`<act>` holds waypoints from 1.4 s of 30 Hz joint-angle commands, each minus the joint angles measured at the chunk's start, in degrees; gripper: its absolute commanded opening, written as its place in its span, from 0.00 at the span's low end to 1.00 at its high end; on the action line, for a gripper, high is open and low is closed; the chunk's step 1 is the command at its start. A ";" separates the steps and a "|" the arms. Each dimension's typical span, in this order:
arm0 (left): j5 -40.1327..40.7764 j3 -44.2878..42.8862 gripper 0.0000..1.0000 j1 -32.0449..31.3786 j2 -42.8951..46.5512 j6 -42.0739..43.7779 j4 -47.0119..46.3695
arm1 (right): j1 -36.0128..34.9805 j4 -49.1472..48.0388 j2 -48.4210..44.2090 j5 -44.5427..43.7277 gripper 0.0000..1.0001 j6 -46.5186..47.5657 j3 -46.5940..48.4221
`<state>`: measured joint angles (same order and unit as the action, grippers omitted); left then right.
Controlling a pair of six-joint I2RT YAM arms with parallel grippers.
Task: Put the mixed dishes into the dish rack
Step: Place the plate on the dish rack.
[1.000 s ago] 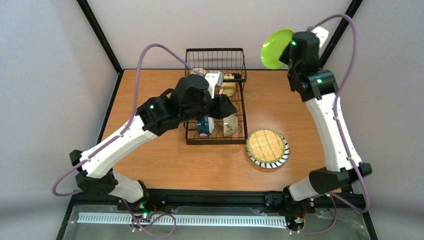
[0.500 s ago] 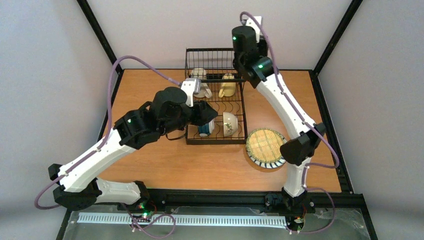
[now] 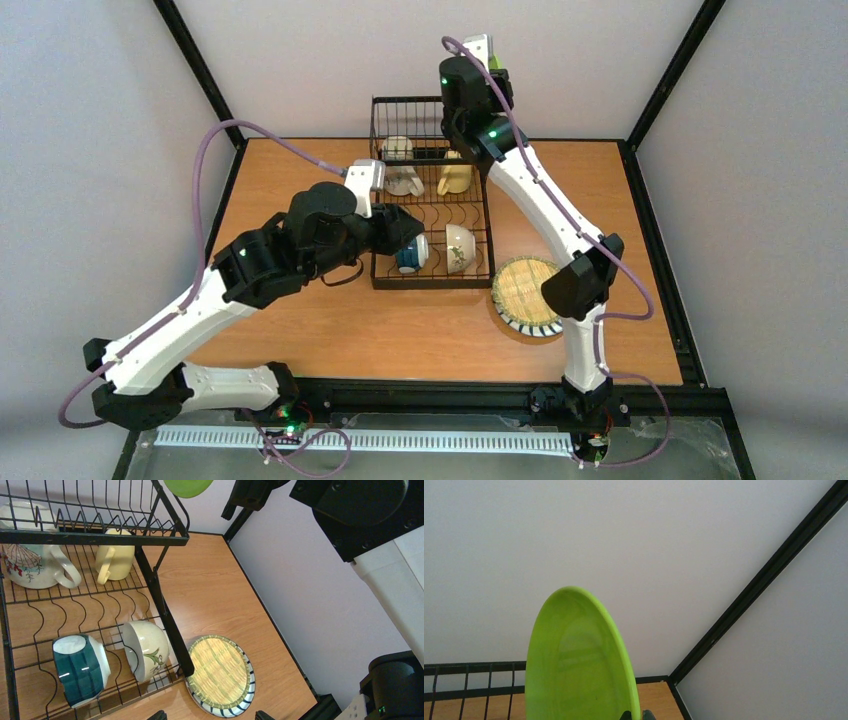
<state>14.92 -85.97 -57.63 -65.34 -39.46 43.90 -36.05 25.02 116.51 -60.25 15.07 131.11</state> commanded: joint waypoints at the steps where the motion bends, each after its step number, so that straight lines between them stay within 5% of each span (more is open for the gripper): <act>1: 1.44 1.18 1.00 -0.29 1.44 -0.60 -2.41 | -0.91 -1.34 1.19 -1.36 0.02 1.75 0.58; 42: -0.76 4.65 1.00 -0.29 3.79 0.22 -3.91 | -0.42 -0.79 4.24 -5.22 0.02 -3.19 -3.64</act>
<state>14.48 -81.06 -57.63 -62.06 -39.90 40.69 -36.62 25.85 121.25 -62.41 10.63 126.80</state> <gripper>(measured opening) 0.996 0.039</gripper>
